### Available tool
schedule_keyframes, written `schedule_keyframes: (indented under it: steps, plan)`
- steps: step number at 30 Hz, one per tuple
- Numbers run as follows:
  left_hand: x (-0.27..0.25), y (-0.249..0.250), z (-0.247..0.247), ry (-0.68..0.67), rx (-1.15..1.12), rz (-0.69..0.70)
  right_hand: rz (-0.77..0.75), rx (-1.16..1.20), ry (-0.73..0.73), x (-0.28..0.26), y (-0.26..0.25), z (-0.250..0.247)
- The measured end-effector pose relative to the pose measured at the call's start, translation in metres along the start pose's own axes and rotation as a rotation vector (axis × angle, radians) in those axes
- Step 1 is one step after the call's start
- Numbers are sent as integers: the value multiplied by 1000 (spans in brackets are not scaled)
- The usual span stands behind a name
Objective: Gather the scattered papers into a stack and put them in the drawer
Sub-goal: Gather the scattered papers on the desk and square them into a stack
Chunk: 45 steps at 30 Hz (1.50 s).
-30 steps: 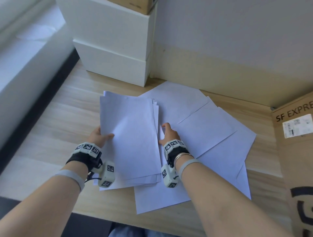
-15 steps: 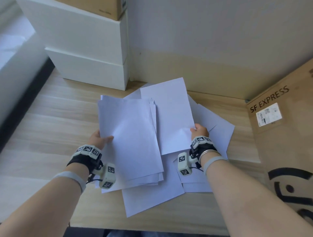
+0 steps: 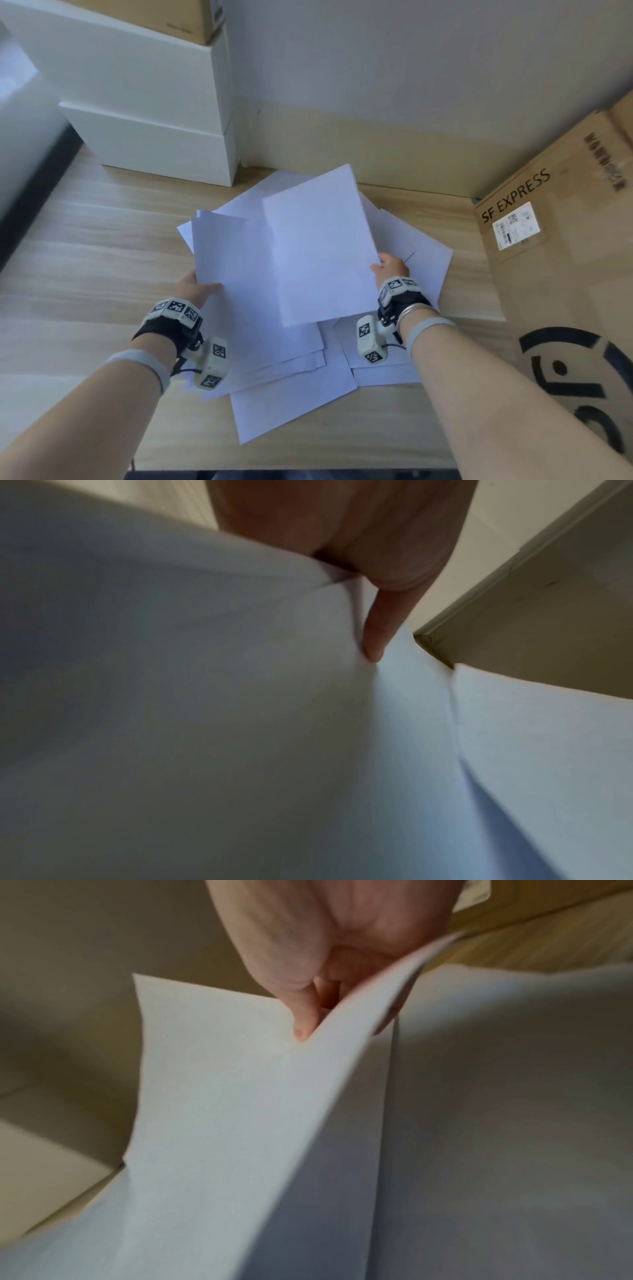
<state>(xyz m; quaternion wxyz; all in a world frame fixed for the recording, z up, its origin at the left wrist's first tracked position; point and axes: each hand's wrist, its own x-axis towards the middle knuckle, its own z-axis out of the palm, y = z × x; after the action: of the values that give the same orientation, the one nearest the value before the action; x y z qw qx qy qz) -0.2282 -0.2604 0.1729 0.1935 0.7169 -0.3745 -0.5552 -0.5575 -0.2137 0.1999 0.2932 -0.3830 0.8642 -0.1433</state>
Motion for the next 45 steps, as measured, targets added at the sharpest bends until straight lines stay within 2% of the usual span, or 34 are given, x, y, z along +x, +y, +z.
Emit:
schedule_keyframes:
  steps: [7,15,18,23,25,28,30,34,37,39,45]
  plan:
    - [0,-2,6,39,37,33,-59,-80,-296,-25,-33,72]
    - [6,-9,4,59,40,10,-97,-179,-401,-18,-53,88]
    - [9,-9,1,91,16,17,-68,-90,-348,-2,-61,77]
    - [14,-7,-16,167,12,30,-114,-154,-166,30,-73,62]
    - [16,-8,-24,172,2,22,-194,-191,-166,34,-78,66]
    - [18,-10,-34,173,-8,-6,-312,-315,-243,34,-86,77]
    - [18,-12,-38,169,-21,-27,-340,-386,-280,32,-90,84]
    - [19,-11,-40,164,-28,-45,-237,-401,-235,31,-93,96]
    - [19,-8,-38,163,-40,-37,-48,-216,-108,39,-97,97]
    - [19,-6,-37,154,-57,-29,27,-140,-73,46,-99,94]
    - [25,0,-29,127,-87,-25,75,-141,-61,73,-104,78]
